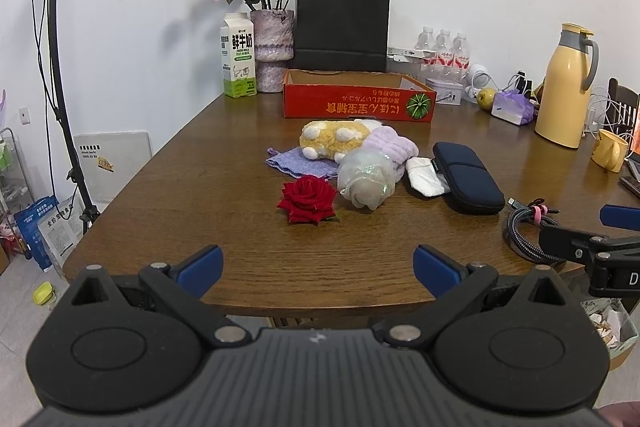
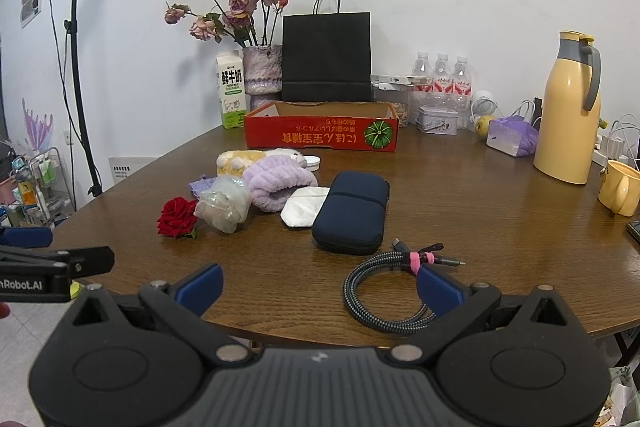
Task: Organize objects
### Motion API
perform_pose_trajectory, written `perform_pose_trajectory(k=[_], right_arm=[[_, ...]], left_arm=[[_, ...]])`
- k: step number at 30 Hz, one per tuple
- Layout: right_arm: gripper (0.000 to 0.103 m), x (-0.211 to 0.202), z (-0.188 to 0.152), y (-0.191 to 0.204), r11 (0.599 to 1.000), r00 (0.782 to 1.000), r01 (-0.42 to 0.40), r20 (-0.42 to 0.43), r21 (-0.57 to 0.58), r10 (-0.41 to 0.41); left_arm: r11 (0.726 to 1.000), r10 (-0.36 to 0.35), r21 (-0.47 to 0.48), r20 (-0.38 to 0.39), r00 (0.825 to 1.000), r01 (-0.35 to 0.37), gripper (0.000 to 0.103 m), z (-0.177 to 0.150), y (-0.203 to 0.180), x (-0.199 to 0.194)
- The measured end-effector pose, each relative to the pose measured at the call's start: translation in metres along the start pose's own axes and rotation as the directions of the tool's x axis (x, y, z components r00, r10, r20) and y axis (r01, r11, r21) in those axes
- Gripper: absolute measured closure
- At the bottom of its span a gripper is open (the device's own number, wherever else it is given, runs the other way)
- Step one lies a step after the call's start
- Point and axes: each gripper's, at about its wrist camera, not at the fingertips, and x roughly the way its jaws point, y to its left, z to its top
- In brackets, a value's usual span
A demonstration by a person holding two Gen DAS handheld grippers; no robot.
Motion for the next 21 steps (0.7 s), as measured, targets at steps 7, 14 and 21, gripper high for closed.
perform_pose_trajectory(k=[7, 14, 21], right_arm=[[0.0, 0.0001, -0.0003, 0.0004, 1.0, 1.0, 0.002, -0.001, -0.002, -0.002], [0.0, -0.0005, -0.0002, -0.0001, 1.0, 1.0, 0.002, -0.001, -0.001, -0.002], [0.0, -0.0002, -0.0004, -0.0001, 1.0, 1.0, 0.002, -0.001, -0.002, -0.002]], left_arm=[[1.0, -0.001, -0.002, 0.0, 1.0, 0.001, 0.0, -0.0015, 0.0008, 0.001], [1.0, 0.0, -0.002, 0.0, 1.0, 0.0, 0.0, -0.0024, 0.0001, 0.0007], [1.0, 0.001, -0.002, 0.0, 1.0, -0.001, 0.0, -0.0026, 0.0001, 0.0006]])
